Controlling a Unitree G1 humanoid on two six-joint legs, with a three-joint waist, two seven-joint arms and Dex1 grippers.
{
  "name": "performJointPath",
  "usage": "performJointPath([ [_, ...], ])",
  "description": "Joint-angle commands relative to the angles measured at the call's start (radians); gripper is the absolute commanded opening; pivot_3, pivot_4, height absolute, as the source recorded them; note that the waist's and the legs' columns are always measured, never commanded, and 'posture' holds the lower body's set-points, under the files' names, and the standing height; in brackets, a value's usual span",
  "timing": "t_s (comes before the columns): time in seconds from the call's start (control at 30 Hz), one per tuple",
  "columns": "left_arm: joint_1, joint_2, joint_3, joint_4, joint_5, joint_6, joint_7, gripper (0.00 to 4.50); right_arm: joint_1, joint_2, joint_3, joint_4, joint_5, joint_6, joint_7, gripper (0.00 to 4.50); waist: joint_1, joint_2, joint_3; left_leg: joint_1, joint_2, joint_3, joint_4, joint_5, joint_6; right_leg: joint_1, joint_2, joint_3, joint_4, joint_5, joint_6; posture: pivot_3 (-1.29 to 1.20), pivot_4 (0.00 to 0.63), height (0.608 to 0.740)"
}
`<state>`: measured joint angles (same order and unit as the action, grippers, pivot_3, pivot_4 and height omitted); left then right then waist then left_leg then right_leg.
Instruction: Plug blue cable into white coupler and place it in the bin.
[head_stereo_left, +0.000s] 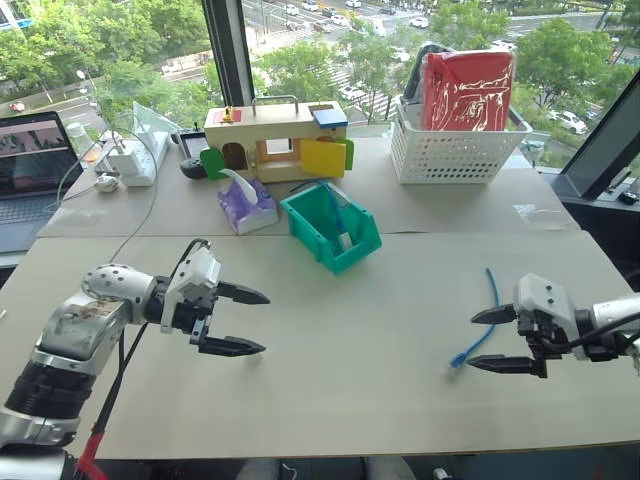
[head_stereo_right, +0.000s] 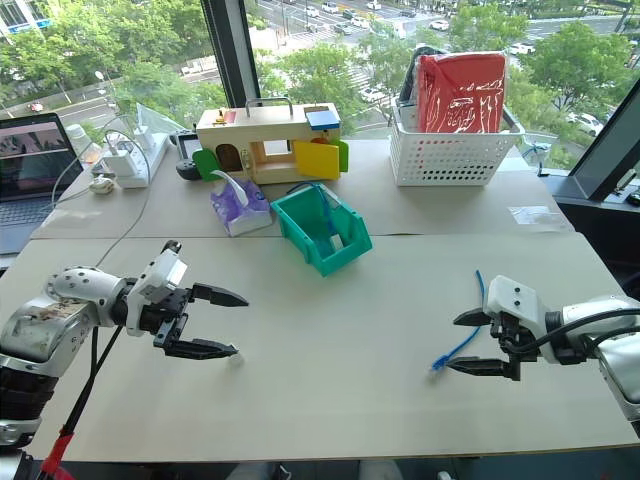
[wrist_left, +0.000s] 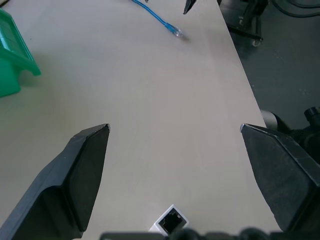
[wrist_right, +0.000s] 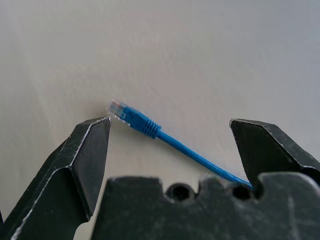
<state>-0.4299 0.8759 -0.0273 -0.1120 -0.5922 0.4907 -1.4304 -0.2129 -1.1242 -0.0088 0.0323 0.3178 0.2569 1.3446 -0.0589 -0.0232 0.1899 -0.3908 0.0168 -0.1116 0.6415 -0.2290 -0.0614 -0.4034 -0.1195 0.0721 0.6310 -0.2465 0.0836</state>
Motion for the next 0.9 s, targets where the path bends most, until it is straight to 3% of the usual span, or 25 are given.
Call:
performJointPath([
  [0.03,-0.019,0.002,0.064,-0.055,-0.079,0.064,0.022,4.50,-0.035,0.001,0.025,0.052,-0.045,-0.089,0.054,4.42,-0.001,0.000,0.000,0.000,0.000,0.000,0.000,0.000,0.000,0.000,0.000,0.000,0.000,0.000,0.000,0.00,0.150,0.740],
  [0.2,-0.013,0.012,0.113,-0.097,-0.121,0.101,0.054,4.50,-0.064,0.045,0.113,0.104,-0.145,-0.183,0.059,4.42,-0.008,0.000,0.000,0.001,0.000,0.000,0.000,0.000,0.000,0.000,0.000,0.000,0.001,0.000,0.000,0.00,0.150,0.740],
  [0.43,-0.009,0.023,0.122,-0.119,-0.125,0.114,0.069,4.50,-0.090,0.099,0.137,0.164,-0.211,-0.222,0.011,2.12,-0.011,0.000,0.000,0.002,0.000,0.000,0.000,0.000,0.000,0.001,0.000,0.000,0.001,0.000,0.000,0.00,0.150,0.740],
  [0.63,-0.030,0.037,0.070,-0.104,-0.063,0.082,0.058,4.50,-0.153,0.178,0.081,0.136,-0.129,-0.082,-0.028,0.07,-0.016,-0.003,-0.001,0.003,0.000,0.000,0.000,0.000,0.000,0.002,0.000,0.000,0.002,0.001,-0.001,0.00,0.150,0.740],
  [0.77,-0.032,0.039,0.007,-0.085,0.027,-0.013,0.020,4.50,-0.205,0.222,0.092,0.059,-0.118,0.035,-0.063,0.07,-0.014,-0.001,-0.001,0.003,0.000,0.000,0.000,0.000,0.000,0.001,0.001,0.001,0.003,0.001,-0.001,0.00,0.150,0.740],
  [0.9,-0.085,-0.029,-0.043,-0.058,0.065,-0.032,0.055,4.50,-0.236,0.308,0.153,-0.084,-0.096,0.173,-0.107,0.07,-0.006,-0.001,-0.001,0.001,0.000,0.000,0.001,0.000,0.000,0.000,0.000,0.000,0.002,0.001,-0.001,0.00,0.150,0.740],
])
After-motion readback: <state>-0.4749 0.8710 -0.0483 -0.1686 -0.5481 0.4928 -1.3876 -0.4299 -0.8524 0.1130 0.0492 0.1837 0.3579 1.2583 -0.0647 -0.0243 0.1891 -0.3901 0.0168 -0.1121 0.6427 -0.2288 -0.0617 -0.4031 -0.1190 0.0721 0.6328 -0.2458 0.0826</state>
